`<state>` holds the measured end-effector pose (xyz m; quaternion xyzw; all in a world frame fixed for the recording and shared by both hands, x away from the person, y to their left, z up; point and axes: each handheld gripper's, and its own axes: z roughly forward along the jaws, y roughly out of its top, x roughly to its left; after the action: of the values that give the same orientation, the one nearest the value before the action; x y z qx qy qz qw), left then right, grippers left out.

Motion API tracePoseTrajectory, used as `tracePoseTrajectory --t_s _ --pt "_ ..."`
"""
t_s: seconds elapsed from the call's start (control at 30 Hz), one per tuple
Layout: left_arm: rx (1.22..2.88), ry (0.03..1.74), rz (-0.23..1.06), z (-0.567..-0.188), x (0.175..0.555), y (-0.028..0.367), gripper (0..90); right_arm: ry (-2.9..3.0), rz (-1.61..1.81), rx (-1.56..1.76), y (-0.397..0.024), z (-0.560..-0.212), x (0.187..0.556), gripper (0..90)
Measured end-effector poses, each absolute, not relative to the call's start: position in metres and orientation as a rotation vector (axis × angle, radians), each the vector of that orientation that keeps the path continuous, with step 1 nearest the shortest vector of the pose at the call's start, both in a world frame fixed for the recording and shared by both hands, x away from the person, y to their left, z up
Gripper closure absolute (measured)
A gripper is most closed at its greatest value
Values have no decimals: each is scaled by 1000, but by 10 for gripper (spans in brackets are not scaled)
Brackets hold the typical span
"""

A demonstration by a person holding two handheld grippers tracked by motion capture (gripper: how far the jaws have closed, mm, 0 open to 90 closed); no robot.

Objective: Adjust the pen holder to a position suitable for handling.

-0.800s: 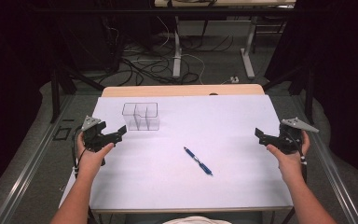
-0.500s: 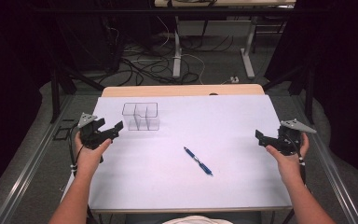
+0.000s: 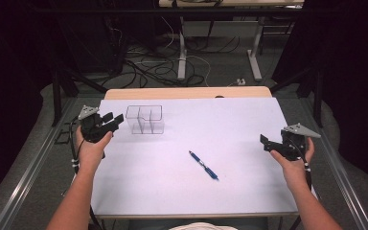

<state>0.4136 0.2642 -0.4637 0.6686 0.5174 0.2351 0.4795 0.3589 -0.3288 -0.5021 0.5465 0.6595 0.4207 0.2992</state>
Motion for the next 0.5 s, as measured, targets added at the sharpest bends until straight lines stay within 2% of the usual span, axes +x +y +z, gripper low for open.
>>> tracePoseTrajectory --t_s 0.17,0.5 --pt "1638 1288 553 -453 425 263 693 1737 1125 1440 -330 -503 359 147" --pt "1676 1338 604 -444 446 259 864 1757 1116 1435 -329 -506 359 148"
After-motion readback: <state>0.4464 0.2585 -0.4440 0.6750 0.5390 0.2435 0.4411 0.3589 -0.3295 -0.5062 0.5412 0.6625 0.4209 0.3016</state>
